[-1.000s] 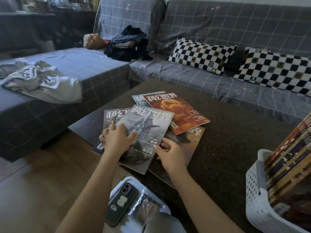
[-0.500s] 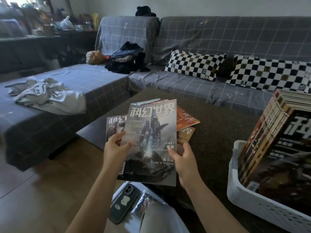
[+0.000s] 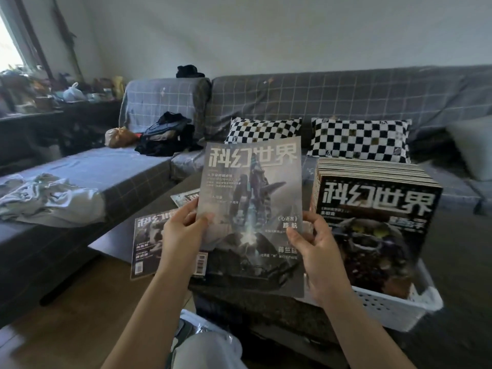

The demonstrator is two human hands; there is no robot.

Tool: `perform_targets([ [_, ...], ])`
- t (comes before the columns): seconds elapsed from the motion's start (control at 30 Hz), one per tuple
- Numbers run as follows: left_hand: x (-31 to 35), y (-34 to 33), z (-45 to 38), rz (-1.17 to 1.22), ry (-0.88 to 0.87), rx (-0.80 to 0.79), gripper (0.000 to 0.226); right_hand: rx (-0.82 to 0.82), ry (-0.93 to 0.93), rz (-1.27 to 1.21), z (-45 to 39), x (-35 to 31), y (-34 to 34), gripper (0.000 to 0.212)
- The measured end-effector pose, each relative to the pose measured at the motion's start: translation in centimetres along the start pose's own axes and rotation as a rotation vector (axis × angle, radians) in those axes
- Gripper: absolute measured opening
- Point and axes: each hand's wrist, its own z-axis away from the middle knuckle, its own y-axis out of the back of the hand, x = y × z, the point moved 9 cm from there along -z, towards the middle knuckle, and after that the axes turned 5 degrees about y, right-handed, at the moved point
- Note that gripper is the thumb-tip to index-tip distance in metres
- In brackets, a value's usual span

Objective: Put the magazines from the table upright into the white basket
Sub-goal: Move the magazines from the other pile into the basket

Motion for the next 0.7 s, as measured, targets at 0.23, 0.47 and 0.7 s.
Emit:
perform_targets([
  [0.23,0.7,-9.5,2.0,0.143,-0.043,-0.166,0.04,0.127,0.119,0.099,1.3,-4.9,8.9,0.021],
  [0.47,-0.8,-16.7,3.7,0.157,-0.056,-0.253,0.03,0.296,0.121,0.163,2.3,-6.4,16.3,0.025],
  [0.7,-2.4,-19.4,3.7,0.055,-0.152,-0.196,0.029,0.379,0.082,0.321,2.4,-4.6,19.4,0.022],
])
